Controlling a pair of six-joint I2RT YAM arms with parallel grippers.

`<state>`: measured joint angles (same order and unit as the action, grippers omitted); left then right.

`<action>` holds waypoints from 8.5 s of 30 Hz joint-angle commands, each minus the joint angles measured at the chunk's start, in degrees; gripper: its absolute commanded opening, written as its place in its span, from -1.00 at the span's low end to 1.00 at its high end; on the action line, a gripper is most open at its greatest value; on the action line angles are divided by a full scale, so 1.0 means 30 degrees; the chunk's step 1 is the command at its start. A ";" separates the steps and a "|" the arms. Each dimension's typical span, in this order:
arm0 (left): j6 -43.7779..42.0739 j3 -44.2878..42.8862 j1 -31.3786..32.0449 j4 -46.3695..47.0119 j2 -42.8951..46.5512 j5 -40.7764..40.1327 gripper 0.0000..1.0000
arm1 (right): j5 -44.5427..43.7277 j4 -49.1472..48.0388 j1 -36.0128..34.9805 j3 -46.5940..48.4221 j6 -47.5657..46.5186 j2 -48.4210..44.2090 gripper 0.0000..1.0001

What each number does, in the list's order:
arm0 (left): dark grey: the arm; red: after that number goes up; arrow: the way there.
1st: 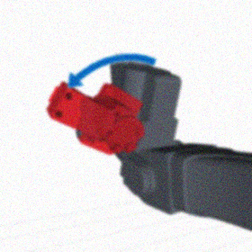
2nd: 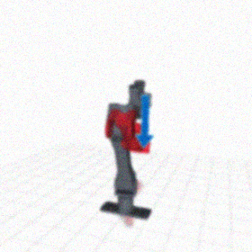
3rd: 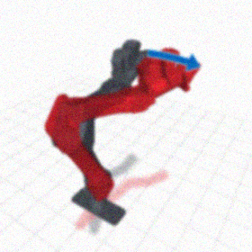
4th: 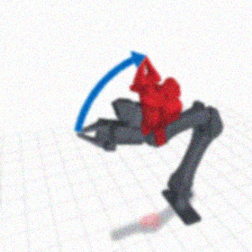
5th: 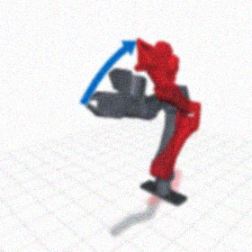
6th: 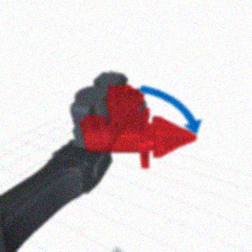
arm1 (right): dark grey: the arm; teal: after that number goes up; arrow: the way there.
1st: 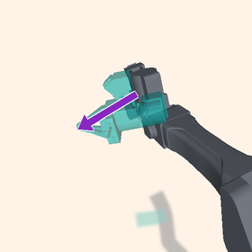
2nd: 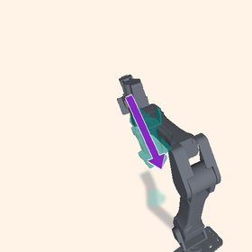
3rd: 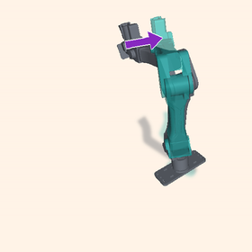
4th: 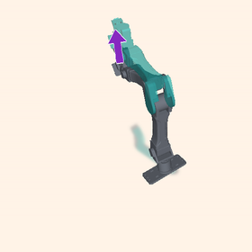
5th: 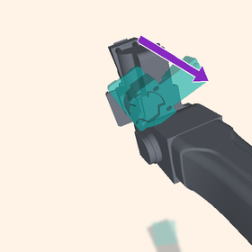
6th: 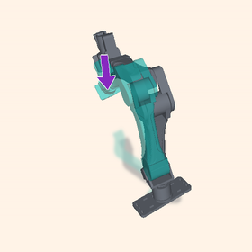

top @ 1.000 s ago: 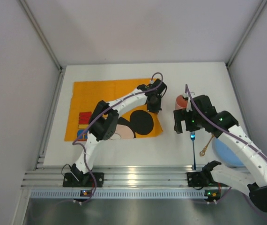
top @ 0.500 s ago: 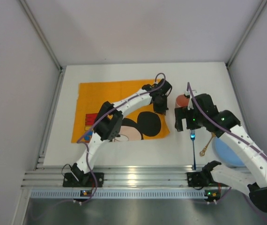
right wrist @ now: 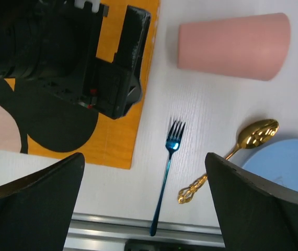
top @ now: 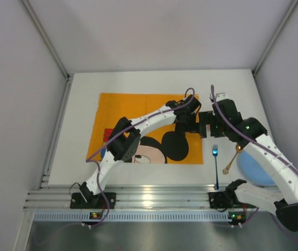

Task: Set the dinner table for one person

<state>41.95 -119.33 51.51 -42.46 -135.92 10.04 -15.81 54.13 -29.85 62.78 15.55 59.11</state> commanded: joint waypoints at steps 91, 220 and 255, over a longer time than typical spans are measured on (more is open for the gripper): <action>-0.4550 1.0654 -0.3253 0.0238 0.9855 -0.0475 0.92 | 0.8960 -0.8840 1.7858 0.0720 0.2051 0.9855 0.18; -0.6517 -0.3581 0.3396 -0.4190 0.1422 0.1041 0.88 | -0.2107 0.5506 0.7312 0.6553 0.4684 -0.5284 0.99; -0.4754 1.6690 -0.3340 -0.0669 1.8438 -0.0125 0.89 | -0.0763 -0.1137 1.4134 -0.5723 0.7472 0.5863 0.29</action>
<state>29.50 -69.93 42.44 -44.71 -84.18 9.80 -15.14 56.23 10.44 45.63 36.49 73.38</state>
